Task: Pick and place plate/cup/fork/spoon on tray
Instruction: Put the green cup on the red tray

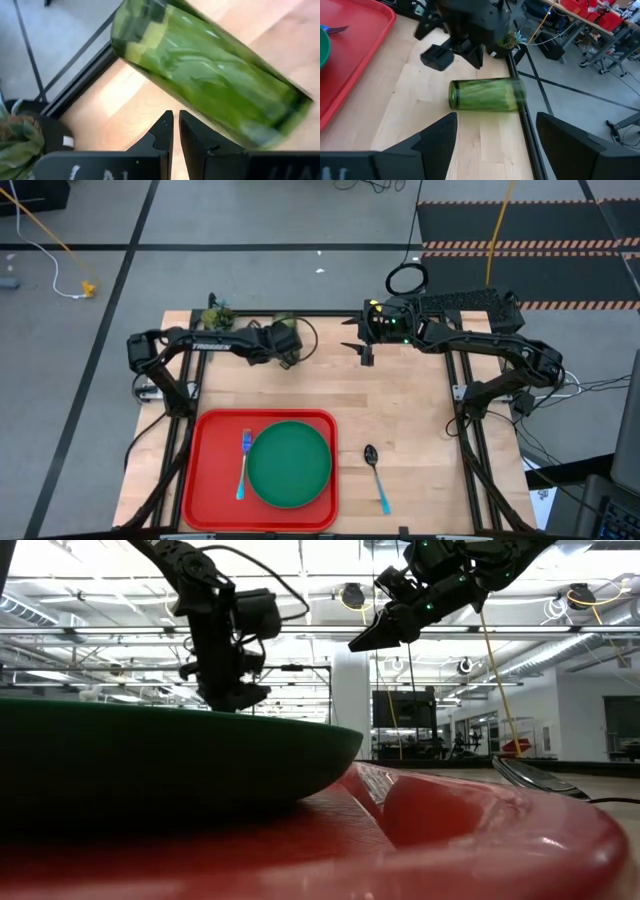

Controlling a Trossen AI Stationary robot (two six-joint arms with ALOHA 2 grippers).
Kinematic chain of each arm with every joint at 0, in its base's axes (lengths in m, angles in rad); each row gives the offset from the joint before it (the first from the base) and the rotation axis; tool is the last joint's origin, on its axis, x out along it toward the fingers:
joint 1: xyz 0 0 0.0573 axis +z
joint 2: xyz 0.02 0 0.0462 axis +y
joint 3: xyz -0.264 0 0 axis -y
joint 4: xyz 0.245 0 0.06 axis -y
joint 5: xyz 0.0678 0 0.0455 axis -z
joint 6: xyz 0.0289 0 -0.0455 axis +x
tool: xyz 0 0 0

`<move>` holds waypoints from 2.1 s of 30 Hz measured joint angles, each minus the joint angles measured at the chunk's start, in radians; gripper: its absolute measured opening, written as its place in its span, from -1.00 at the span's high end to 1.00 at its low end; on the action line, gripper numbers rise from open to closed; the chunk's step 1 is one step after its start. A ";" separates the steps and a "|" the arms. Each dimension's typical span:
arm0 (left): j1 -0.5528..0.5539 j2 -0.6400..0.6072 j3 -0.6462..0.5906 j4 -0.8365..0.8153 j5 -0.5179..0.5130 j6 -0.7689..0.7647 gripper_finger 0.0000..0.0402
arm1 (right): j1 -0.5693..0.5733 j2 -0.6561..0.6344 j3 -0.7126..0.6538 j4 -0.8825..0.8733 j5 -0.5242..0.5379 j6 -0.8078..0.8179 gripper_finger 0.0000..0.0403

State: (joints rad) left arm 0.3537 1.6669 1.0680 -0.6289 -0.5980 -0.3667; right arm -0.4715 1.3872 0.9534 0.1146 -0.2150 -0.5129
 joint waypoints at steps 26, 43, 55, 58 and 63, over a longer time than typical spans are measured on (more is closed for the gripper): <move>0.094 -0.002 0.067 0.057 0.037 0.032 0.83 | -0.052 0.101 0.021 0.035 -0.082 0.085 -0.33; 0.107 -0.002 0.067 0.017 0.110 0.103 0.83 | -0.285 0.624 0.693 -0.316 -0.613 0.026 -0.33; 0.118 -0.038 0.068 0.036 0.181 0.212 0.83 | -0.430 0.883 0.994 -0.338 -0.899 0.129 -0.31; 0.125 -0.040 0.066 0.045 0.216 0.249 0.83 | -0.445 0.937 1.057 -0.336 -0.970 0.169 -0.28; 0.135 -0.046 0.066 0.054 0.241 0.281 0.83 | -0.459 0.976 1.079 -0.344 -1.043 0.186 -0.24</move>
State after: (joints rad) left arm 0.4883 1.6211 1.1344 -0.5746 -0.3569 -0.0853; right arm -0.9304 2.3630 2.0319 -0.2296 -1.2575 -0.3271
